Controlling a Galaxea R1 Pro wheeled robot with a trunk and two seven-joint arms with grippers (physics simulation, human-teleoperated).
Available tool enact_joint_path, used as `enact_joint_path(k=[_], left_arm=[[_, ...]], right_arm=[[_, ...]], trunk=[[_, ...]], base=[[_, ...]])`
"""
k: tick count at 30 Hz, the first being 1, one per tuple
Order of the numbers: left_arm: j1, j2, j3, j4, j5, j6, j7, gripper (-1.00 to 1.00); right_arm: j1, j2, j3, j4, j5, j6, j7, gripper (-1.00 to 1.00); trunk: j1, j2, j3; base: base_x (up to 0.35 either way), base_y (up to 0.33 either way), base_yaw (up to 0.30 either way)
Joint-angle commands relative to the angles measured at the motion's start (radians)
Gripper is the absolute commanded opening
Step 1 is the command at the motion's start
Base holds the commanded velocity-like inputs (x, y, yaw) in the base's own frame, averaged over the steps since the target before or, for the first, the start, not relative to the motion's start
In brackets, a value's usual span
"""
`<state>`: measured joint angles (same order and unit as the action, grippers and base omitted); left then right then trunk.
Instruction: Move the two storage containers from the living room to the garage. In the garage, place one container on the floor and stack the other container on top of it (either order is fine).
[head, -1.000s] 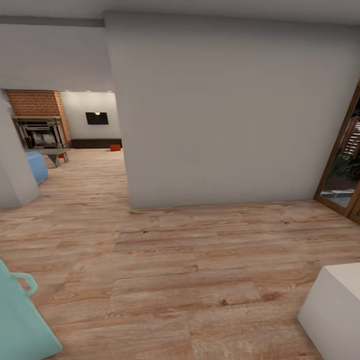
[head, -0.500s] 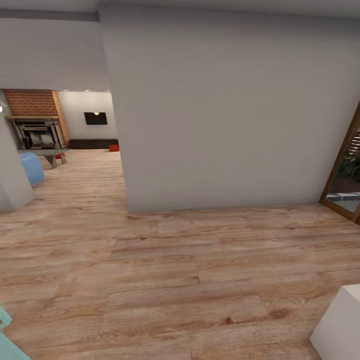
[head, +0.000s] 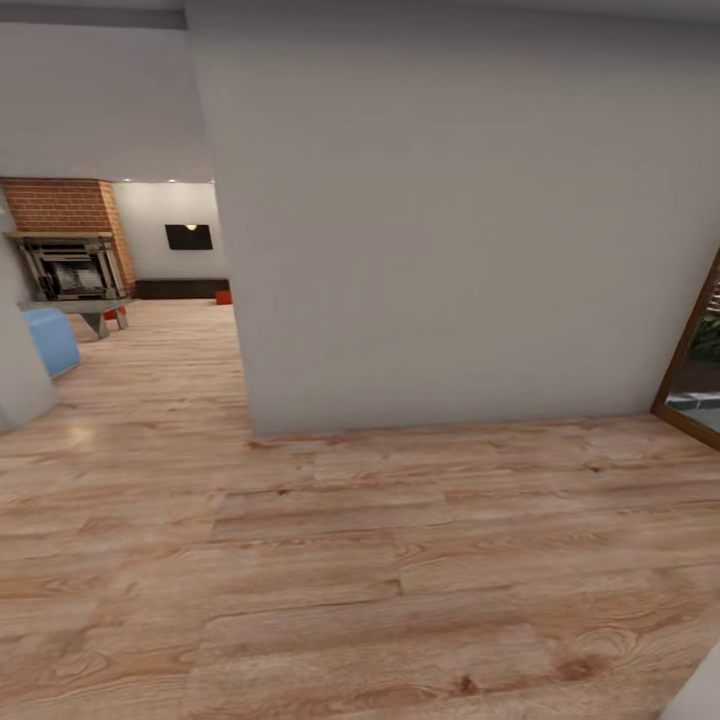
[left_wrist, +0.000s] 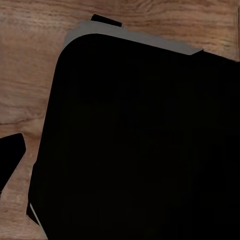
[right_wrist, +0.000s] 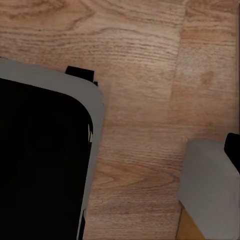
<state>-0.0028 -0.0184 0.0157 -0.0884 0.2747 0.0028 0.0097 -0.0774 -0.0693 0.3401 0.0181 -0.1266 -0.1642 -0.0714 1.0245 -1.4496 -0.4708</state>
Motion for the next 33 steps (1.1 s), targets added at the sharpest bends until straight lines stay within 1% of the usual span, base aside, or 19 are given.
enact_joint_path(k=[1, 8, 33], left_arm=[[0.0, 0.0, 0.001, -0.001, 0.004, 0.0, 0.001, 1.0], [0.0, 0.0, 0.001, -0.001, 0.004, 0.0, 0.001, 1.0], [0.0, 0.0, 0.001, -0.002, 0.004, 0.0, 0.001, 1.0]], right_arm=[[-0.001, 0.0, 0.008, 0.002, -0.009, -0.005, 0.0, 1.0], [-0.001, 0.0, 0.012, 0.002, -0.009, -0.005, -0.002, 1.0], [-0.001, 0.0, 0.01, 0.002, -0.012, -0.007, -0.004, 1.0]], trunk=[[0.001, 0.0, -0.001], [0.001, 0.0, -0.001], [0.001, 0.0, -0.001]], base=[[0.324, 0.0, 0.018], [0.324, 0.0, 0.193], [0.324, -0.023, 0.29]])
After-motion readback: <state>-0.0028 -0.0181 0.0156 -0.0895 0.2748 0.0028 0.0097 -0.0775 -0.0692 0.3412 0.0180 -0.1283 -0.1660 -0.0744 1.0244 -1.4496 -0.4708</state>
